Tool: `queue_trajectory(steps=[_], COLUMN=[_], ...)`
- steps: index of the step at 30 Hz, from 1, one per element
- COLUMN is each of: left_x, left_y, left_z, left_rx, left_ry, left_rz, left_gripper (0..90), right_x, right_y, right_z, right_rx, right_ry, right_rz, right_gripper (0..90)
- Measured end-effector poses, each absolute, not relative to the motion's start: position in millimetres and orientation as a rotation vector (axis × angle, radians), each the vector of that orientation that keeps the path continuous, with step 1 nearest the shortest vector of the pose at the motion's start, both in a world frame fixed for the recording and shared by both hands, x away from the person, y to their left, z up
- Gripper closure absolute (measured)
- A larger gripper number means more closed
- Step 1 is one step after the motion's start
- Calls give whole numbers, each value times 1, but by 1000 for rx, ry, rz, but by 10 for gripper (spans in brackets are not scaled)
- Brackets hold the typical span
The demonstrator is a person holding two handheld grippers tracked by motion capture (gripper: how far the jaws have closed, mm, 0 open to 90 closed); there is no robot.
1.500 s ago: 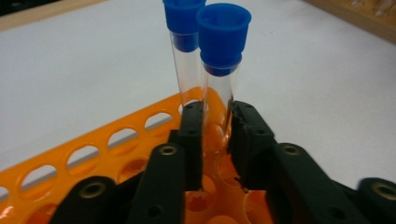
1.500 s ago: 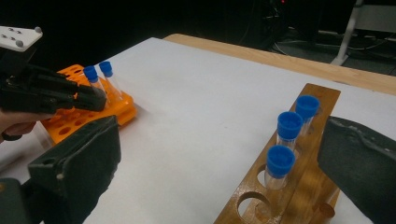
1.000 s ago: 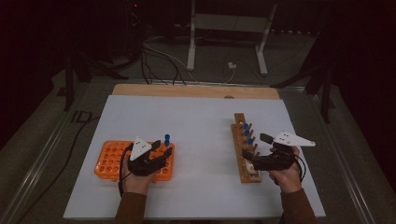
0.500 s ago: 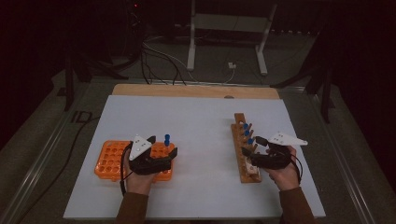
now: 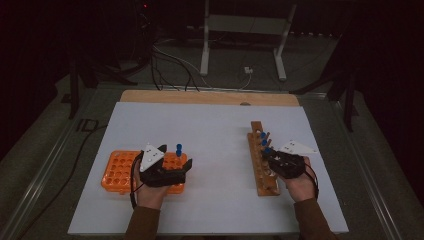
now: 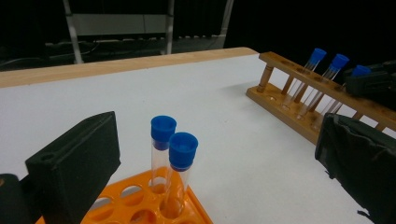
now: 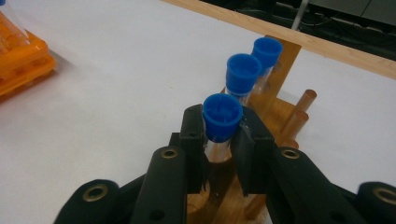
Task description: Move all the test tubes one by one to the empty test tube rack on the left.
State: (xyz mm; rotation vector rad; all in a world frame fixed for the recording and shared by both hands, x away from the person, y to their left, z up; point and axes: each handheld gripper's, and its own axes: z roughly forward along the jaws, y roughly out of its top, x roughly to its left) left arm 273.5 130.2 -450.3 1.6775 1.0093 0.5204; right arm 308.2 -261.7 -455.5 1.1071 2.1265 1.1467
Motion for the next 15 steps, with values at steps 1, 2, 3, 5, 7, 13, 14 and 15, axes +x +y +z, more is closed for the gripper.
queue_trajectory(steps=[1,2,3,5,7,13,14,15], left_x=[274,273,273,273,273,272,272,272], left_y=[130,130,130,130,130,130,130,130], left_z=[-450,-450,-450,-450,-449,-449,-449,-449], left_rx=[1677,1676,1675,1674,1670,1664,1663,1662], left_ry=[1009,1009,1008,1007,1006,1004,1005,1004], left_rz=[518,515,515,514,513,509,507,507], left_gripper=[7,7,7,7,6,7,6,6], right_x=[309,310,310,312,312,312,312,312], right_y=[-261,-260,-260,-260,-260,-258,-258,-258], right_z=[-456,-456,-456,-457,-457,-459,-459,-459], right_rx=[1105,1107,1113,1123,1129,1136,1136,1138], right_ry=[2123,2120,2113,2108,2106,2105,2106,2105], right_rz=[1148,1147,1146,1151,1148,1138,1137,1138], right_gripper=[756,756,756,756,754,755,760,764])
